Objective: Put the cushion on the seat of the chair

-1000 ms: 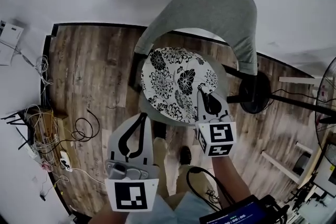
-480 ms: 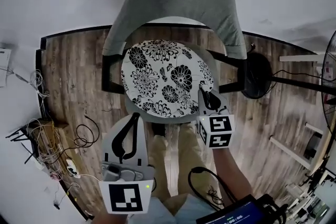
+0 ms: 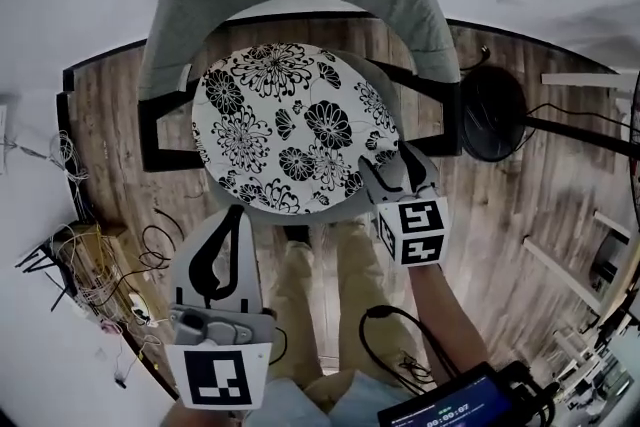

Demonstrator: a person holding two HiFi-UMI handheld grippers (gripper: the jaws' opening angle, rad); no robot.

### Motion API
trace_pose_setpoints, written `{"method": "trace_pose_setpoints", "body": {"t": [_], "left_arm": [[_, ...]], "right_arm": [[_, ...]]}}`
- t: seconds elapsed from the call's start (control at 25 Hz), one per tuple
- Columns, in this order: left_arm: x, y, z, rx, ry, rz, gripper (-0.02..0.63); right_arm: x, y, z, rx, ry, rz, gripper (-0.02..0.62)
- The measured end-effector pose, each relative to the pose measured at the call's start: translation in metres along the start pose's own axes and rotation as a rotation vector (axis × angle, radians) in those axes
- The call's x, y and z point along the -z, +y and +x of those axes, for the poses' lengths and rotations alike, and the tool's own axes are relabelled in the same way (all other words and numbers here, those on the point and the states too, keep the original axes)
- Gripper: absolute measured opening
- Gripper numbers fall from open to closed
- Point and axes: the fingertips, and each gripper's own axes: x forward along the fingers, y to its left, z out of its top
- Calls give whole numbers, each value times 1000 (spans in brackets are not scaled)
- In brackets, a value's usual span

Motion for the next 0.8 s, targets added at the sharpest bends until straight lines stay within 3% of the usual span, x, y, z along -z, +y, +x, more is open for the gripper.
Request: {"method": "trace_pose_setpoints", "body": {"t": [0.08, 0.2, 0.36, 0.52, 0.8], "left_arm": [[1, -9, 6, 17, 7, 7, 9], [-1, -18, 13, 40, 11, 15, 9], [-6, -26, 18, 62, -4, 28, 9], [-3, -33, 17, 92, -18, 50, 9], [28, -27, 3, 120, 16, 81, 9]], "right_arm": [[13, -8, -11, 34, 12, 19, 319], [33, -15, -29, 86, 16, 52, 315], [66, 19, -35, -9, 68, 141, 241], [94, 62, -16, -110, 133, 186, 215], [126, 80, 21, -76, 212, 338, 157]]}}
